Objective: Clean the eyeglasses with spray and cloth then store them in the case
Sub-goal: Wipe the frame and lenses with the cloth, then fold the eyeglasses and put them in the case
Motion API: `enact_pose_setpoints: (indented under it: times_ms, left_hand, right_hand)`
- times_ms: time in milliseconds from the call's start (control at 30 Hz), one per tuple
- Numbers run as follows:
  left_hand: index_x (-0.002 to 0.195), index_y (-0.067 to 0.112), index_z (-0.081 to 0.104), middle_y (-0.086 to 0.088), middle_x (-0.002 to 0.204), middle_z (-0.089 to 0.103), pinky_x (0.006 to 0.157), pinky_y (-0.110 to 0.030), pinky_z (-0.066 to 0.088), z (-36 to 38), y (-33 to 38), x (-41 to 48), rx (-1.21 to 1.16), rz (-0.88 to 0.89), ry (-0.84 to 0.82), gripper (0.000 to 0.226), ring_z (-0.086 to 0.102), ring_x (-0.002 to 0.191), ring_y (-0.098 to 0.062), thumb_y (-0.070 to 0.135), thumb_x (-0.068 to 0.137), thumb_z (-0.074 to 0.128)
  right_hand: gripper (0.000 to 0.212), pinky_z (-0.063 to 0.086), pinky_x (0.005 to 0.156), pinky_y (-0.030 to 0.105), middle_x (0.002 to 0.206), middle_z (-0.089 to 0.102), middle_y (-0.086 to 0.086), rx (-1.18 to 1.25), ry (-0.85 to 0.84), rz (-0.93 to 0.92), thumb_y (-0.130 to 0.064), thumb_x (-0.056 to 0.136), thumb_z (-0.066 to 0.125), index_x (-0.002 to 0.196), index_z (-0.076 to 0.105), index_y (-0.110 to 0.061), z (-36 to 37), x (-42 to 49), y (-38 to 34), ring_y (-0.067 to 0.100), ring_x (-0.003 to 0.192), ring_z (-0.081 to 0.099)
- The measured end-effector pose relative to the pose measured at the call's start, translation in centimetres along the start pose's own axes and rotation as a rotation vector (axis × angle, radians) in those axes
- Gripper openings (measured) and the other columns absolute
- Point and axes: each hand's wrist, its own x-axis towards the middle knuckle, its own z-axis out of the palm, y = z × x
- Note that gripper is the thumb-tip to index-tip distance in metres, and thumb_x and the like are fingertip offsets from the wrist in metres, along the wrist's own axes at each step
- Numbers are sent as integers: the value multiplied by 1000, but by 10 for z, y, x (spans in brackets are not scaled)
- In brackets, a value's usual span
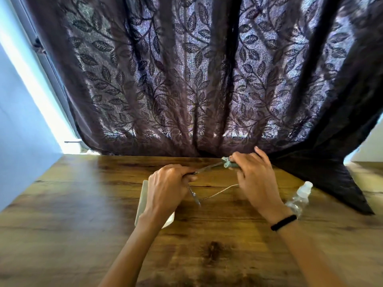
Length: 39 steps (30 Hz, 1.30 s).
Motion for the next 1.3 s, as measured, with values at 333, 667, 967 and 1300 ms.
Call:
enact_pose_setpoints:
  times_ms: [333, 667, 967, 1300]
  left_hand:
    - [82, 28, 74, 11, 78, 73, 58, -1, 25, 5, -2, 1, 11, -7, 19, 11, 65, 70, -6, 29, 72, 76]
    - [81, 23, 75, -1, 71, 74, 51, -22, 40, 1, -25, 8, -7, -129, 148, 11, 67, 60, -21, 28, 71, 76]
    - [88, 11, 74, -5, 72, 74, 61, -19, 47, -5, -36, 11, -235, -231, 253, 16, 66, 61, -11, 18, 74, 75]
    - [92, 5, 72, -2, 77, 71, 66, -3, 46, -2, -35, 7, -396, -246, 285, 19, 65, 66, -6, 9, 74, 74]
  right_hand:
    - [22, 45, 92, 43, 77, 69, -1, 75, 36, 142, -6, 72, 75, 83, 58, -13, 0, -17, 13, 18, 69, 64]
    - [16, 50, 65, 33, 78, 68, -1, 355, 102, 386, -15, 75, 73, 85, 61, -12, -3, -28, 26, 15, 69, 62]
    - [27, 57, 68, 32, 86, 73, 15, 1779, -120, 1374, -31, 84, 58, 98, 59, -8, 1, -31, 38, 24, 74, 69]
    - [10, 44, 93, 38, 100, 62, 7, 1412, -282, 1387, -17, 92, 52, 101, 54, -14, 42, -42, 57, 22, 93, 60]
